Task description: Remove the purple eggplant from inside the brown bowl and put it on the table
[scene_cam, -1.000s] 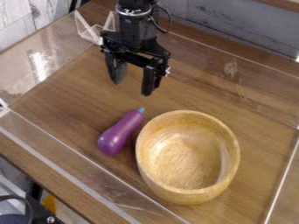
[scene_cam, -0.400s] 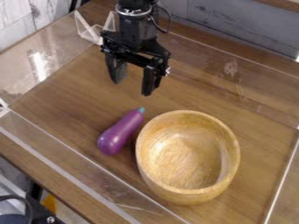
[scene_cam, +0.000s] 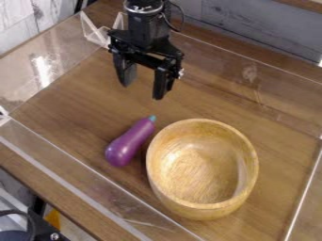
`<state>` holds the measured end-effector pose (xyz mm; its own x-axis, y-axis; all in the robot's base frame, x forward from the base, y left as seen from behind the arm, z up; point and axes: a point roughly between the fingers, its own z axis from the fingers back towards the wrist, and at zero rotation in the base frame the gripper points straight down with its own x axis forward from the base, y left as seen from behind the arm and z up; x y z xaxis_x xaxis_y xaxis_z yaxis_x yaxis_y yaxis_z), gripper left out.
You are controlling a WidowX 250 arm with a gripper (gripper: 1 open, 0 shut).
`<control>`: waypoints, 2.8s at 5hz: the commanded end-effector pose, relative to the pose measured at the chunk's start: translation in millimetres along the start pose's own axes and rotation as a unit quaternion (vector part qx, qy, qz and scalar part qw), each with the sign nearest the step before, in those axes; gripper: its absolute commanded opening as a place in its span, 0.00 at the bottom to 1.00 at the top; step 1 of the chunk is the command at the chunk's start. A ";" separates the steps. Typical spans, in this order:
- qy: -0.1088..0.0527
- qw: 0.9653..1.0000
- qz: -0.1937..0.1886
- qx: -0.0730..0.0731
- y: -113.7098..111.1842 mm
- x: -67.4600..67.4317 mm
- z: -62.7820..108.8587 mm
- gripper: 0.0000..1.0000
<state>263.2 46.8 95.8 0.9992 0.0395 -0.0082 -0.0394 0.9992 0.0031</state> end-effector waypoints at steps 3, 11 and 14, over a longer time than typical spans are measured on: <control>-0.020 1.000 -0.014 0.012 -7.8 1.3 10.4 1.00; -0.107 0.985 0.131 -0.035 79.5 47.5 16.9 1.00; -0.088 0.985 0.145 -0.027 90.9 61.7 -11.0 0.00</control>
<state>313.0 132.8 65.5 0.9411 0.3253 0.0925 -0.3182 0.9443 -0.0835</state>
